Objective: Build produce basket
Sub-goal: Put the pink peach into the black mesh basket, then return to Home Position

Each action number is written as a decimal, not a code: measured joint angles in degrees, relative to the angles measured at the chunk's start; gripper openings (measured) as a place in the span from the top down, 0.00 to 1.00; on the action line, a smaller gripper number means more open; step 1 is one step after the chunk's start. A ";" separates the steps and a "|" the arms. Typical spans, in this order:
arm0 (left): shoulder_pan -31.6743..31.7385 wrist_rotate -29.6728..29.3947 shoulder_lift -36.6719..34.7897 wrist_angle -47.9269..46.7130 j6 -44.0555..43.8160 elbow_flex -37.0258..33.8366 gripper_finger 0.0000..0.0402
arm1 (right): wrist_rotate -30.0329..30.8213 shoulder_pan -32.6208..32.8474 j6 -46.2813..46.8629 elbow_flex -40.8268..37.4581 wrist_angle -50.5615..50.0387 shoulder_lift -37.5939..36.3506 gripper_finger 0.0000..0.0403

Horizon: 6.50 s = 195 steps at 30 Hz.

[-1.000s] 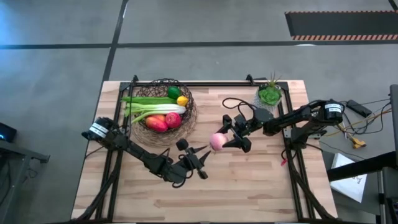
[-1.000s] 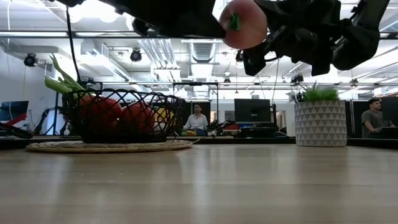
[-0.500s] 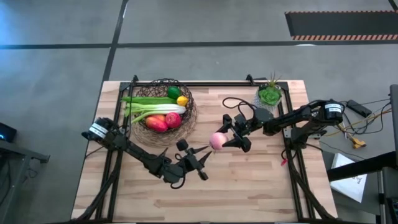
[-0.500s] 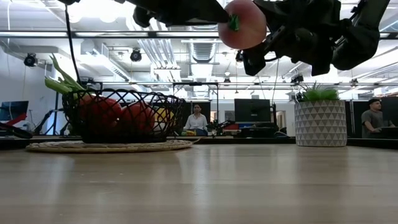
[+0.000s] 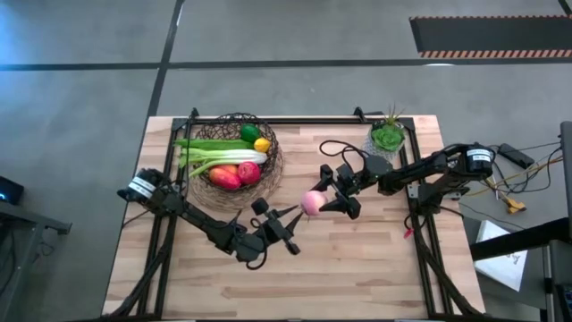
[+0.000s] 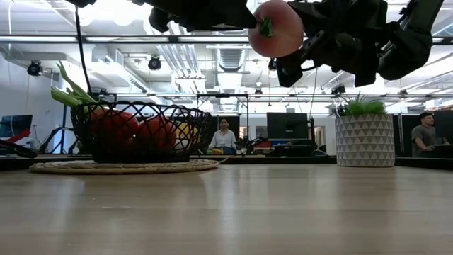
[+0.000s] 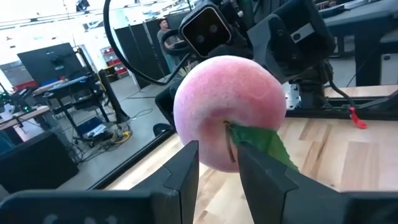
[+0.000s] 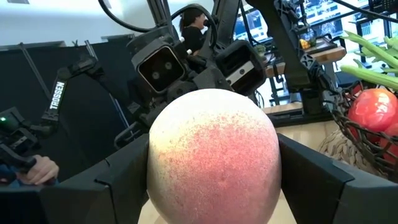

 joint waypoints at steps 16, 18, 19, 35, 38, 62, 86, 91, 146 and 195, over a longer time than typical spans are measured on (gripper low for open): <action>1.10 1.50 0.00 -0.14 -0.02 -0.33 0.84 | 0.09 0.11 0.04 0.00 0.04 0.02 0.30; 1.11 1.69 0.00 -0.14 -0.02 -0.33 0.89 | 0.08 0.11 0.04 0.00 0.02 0.02 0.30; 1.11 1.69 0.00 -0.14 0.00 -0.33 0.91 | 0.07 0.13 0.04 0.00 0.03 0.02 0.30; 0.89 4.90 0.00 -0.67 0.03 -0.39 1.00 | -0.01 0.11 0.07 -0.02 -4.17 0.02 0.13; 0.69 5.66 0.00 -0.82 -0.14 -0.39 1.00 | -0.41 0.11 0.06 -0.02 -5.53 0.02 0.11; -0.08 12.01 -16.40 -35.78 -22.42 3.04 1.00 | 27.22 -3.39 -8.13 -1.97 -39.36 -8.28 0.15; 38.49 5.04 -38.04 -55.95 -34.53 -11.57 1.00 | 40.72 7.10 -1.90 -14.32 -20.49 -2.89 0.15; 46.99 7.03 -37.68 -44.12 -35.84 -20.72 1.00 | 40.70 7.26 -2.01 -14.14 -20.48 -2.91 0.15; 50.89 31.02 -47.09 -48.79 -25.79 -24.21 0.69 | 45.25 7.23 3.02 -14.49 -37.05 -5.78 0.15; -0.92 0.01 -24.35 -24.10 -32.82 -20.88 0.69 | 34.01 10.32 -15.91 -21.43 -60.35 -57.78 0.64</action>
